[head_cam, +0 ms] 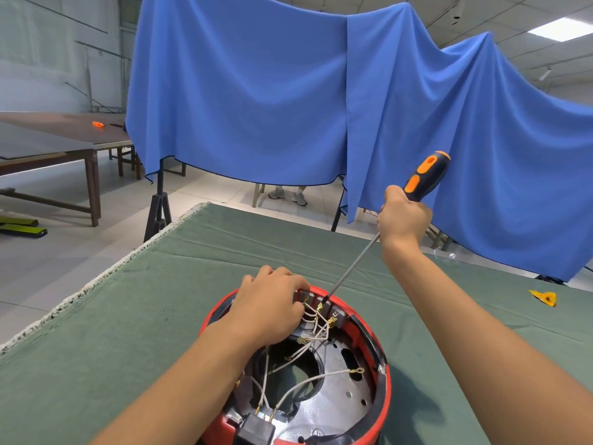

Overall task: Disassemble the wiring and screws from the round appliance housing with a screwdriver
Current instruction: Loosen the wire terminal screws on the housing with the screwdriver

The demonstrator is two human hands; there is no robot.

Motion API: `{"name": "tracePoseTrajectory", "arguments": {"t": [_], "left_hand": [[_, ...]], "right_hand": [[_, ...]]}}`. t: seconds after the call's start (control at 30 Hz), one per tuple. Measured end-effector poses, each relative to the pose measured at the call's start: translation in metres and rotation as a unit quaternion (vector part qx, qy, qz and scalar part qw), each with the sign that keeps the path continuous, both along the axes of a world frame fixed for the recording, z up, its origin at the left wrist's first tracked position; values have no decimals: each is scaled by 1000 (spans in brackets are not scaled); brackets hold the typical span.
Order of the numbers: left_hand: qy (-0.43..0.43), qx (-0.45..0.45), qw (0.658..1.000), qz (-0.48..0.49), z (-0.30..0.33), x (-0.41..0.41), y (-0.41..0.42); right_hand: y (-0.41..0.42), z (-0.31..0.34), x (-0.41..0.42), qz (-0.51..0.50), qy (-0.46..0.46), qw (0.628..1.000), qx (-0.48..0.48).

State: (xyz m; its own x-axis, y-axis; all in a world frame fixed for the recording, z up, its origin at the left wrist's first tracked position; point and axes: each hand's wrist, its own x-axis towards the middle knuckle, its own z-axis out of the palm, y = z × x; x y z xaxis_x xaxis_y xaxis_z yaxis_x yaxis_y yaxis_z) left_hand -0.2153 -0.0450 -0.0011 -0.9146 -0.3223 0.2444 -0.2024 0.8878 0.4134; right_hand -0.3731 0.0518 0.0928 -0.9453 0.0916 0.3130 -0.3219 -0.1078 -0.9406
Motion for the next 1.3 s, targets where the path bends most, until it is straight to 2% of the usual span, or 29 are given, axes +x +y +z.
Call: {"name": "tracePoseTrajectory", "arguments": {"t": [0.2,0.33,0.5,0.7,0.97,1.1,1.3], "left_hand": [[2,-2,1000,-2,1,1,0],[0,-3,1000,-3,1,0,0],[-2,1,1000,-1,1,-1,0],[-2,-1,1000,1,1,0,1],[-5,-5,1000,-1,0,0,1],[-5,-7,1000,0,1,0,1],[-3,0,1000,-1,1,1,2]], "right_hand": [[8,-16,-22,-42,-96,994,-42],[14,-18,-21,-36,-109,992,-59],[19,-8,2,17,-10,994,-110],[20,-2,43,56,118,988,-79],[15,-10,81,102,254,962,-26],[6,-4,82,116,257,959,10],[-6,7,61,97,182,978,40]]}}
